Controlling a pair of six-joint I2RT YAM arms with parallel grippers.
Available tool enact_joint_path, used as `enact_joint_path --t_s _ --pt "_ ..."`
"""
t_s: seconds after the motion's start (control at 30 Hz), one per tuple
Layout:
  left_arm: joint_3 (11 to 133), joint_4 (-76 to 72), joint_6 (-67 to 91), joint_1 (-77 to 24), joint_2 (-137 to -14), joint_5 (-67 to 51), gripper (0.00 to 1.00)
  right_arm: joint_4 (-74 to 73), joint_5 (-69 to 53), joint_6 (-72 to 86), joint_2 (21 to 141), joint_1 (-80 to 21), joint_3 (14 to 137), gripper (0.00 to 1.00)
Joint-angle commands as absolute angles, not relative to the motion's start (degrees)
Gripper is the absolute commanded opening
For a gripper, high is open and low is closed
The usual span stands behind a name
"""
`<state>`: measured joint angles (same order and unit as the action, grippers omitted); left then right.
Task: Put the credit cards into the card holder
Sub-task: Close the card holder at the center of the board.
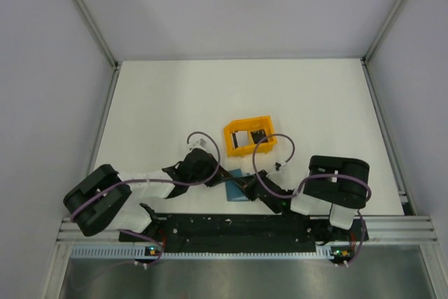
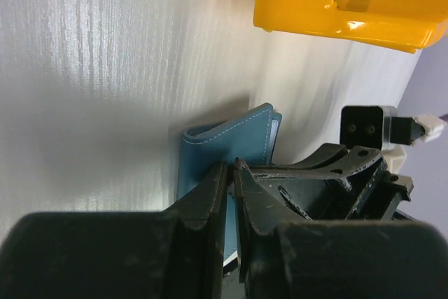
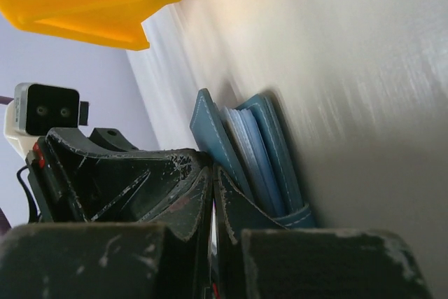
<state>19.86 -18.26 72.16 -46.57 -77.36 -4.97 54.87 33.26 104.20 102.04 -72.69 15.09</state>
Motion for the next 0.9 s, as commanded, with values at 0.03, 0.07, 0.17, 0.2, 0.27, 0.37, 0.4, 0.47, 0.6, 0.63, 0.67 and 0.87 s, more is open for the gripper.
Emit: enact_joint_path --t_s 0.03,0.07,0.17,0.2,0.27,0.37,0.4,0.47,0.6,0.63,0.67,0.87 --pt "19.6 -13.27 69.7 -47.9 -79.01 -8.7 0.13 33.66 6.42 100.97 111.62 -70.49 8.18 0.0" --pt "19.86 -13.53 69.26 -47.9 -79.36 -9.57 0.13 33.84 5.63 101.68 111.53 -70.4 7.91 0.0" --pt "21.0 -12.31 68.03 -47.9 -79.98 -10.46 0.12 28.06 2.74 102.22 110.57 -69.0 9.49 0.0" --pt "21.18 -12.13 67.77 -47.9 -79.89 -10.81 0.12 25.6 0.9 101.96 110.22 -67.95 10.1 0.0" --pt "21.36 -11.43 67.24 -47.9 -79.11 -10.9 0.12 30.55 -1.56 104.22 111.7 -66.62 7.22 0.0" --pt "21.36 -9.85 66.8 -47.9 -77.7 -10.64 0.12 49.94 -5.0 108.02 120.29 -63.91 1.33 0.0" --pt "21.36 -9.84 66.8 -47.9 -77.61 -10.98 0.12 51.92 -6.05 107.84 121.98 -63.81 2.1 0.0" --pt "21.44 -9.76 66.54 -47.9 -77.69 -11.69 0.12 55.26 -5.98 108.63 123.48 -63.63 2.02 0.0" --pt "21.27 -9.14 65.22 -47.81 -77.17 -11.43 0.12 50.03 -1.94 105.56 117.53 -63.55 1.76 0.0" --pt "21.36 -9.05 64.78 -47.81 -77.17 -11.34 0.12 47.14 -1.41 105.64 116.29 -63.63 2.28 0.0" --pt "21.44 -8.88 64.43 -47.81 -77.25 -11.16 0.12 46.15 -0.97 105.21 115.24 -63.63 2.72 0.0" --pt "24.43 -6.24 62.05 -47.72 -76.29 -9.5 0.13 56.23 4.3 97.68 108.21 -62.76 0.44 0.0"
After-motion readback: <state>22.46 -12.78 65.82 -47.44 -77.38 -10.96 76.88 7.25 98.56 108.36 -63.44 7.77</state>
